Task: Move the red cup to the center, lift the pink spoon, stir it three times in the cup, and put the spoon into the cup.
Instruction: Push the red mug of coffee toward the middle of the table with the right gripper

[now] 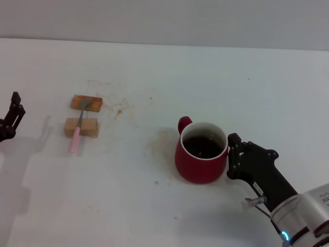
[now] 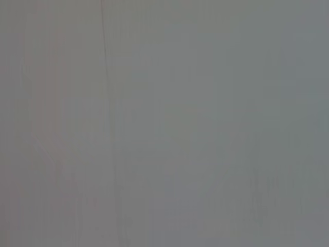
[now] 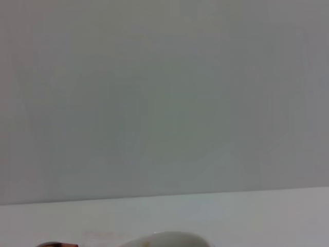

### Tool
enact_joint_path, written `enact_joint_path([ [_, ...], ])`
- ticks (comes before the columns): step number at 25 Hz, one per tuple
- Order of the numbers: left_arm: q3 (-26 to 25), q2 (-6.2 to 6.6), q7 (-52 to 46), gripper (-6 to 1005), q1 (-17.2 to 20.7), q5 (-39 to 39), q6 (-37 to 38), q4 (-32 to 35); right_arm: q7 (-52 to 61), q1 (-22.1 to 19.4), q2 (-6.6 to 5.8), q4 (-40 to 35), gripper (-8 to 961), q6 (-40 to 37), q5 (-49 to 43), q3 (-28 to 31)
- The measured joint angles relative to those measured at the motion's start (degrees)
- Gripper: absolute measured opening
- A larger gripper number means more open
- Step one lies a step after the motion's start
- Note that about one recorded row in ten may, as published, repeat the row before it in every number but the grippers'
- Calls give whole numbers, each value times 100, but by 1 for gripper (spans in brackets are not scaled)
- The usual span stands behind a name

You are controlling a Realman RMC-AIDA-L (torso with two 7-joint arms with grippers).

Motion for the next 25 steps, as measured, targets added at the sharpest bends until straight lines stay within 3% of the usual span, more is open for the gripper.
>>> enact_joint_path([
  [17,3,-4,0,860,-1,0,-1,-13,1,169,0,9,0,157,-17,7],
  [25,3,-4,0,860,19,0,2,10,1,-257,0,101,1,-53,-224,-7],
])
